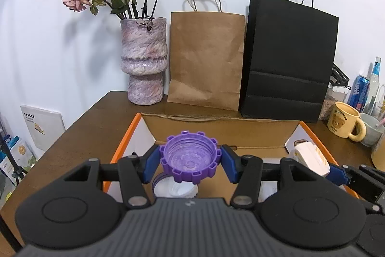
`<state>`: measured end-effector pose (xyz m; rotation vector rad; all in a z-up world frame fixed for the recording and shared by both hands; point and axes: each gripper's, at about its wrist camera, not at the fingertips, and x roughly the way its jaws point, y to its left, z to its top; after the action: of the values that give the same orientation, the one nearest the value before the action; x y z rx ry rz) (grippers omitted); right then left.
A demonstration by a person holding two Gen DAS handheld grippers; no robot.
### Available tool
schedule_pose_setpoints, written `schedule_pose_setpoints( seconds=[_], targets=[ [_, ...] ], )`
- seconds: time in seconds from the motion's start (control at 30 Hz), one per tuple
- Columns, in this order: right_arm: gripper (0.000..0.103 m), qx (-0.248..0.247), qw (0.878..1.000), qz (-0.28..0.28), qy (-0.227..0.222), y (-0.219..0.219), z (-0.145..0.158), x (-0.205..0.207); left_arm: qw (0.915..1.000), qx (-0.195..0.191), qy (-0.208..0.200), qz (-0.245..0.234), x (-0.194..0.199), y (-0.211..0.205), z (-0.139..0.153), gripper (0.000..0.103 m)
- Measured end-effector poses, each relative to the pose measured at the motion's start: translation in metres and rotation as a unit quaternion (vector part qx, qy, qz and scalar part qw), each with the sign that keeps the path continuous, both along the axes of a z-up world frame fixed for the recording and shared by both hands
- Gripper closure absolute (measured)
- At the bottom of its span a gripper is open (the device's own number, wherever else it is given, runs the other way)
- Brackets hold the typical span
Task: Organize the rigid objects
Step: 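Carry the purple lid and cream box into the cardboard box, then open both tools to release the lid and cream box inside the box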
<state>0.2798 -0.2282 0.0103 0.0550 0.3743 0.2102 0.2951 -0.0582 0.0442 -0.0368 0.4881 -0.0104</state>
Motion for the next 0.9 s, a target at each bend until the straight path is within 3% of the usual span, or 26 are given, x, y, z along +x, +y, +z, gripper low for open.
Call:
schedule_pose_setpoints(
  seconds=[0.53, 0.57, 0.6, 0.63, 0.67, 0.7, 0.73, 0.77, 0.83, 0.9],
  targets=[
    [0.072, -0.001, 1.000, -0.010, 0.021, -0.006, -0.011, 0.027, 0.9996, 0.010, 0.021, 0.018, 0.035, 0.004, -0.016, 0.046],
    [0.072, -0.002, 1.000, -0.009, 0.024, -0.006, -0.011, 0.028, 0.9996, 0.010, 0.020, 0.018, 0.035, 0.004, -0.016, 0.040],
    [0.072, -0.003, 1.000, -0.009, 0.026, -0.007, -0.011, 0.029, 0.9996, 0.010, 0.018, 0.019, 0.035, 0.005, -0.016, 0.026],
    [0.070, -0.003, 1.000, -0.012, 0.023, -0.007, -0.011, 0.029, 0.9996, 0.010, 0.014, 0.022, 0.034, 0.006, -0.016, 0.019],
    [0.055, -0.006, 1.000, -0.016, 0.019, -0.008, -0.011, 0.028, 0.9995, 0.013, 0.006, 0.027, 0.033, 0.006, -0.015, 0.008],
    [0.044, -0.009, 1.000, -0.020, 0.016, -0.009, -0.010, 0.027, 0.9994, 0.017, 0.000, 0.030, 0.031, 0.006, -0.014, 0.004],
    [0.019, -0.011, 1.000, -0.027, 0.010, -0.010, -0.009, 0.026, 0.9994, 0.018, -0.004, 0.031, 0.031, 0.006, -0.013, 0.002],
    [0.007, -0.014, 0.999, -0.038, 0.003, -0.010, -0.009, 0.024, 0.9994, 0.018, -0.005, 0.030, 0.030, 0.006, -0.012, 0.000],
    [0.007, -0.024, 0.999, -0.048, -0.006, -0.011, -0.008, 0.023, 0.9994, 0.015, -0.004, 0.031, 0.030, 0.007, -0.012, 0.000],
    [0.000, -0.024, 0.998, -0.054, -0.004, -0.013, -0.008, 0.023, 0.9994, 0.014, 0.001, 0.031, 0.032, 0.008, -0.013, 0.000]
  ],
)
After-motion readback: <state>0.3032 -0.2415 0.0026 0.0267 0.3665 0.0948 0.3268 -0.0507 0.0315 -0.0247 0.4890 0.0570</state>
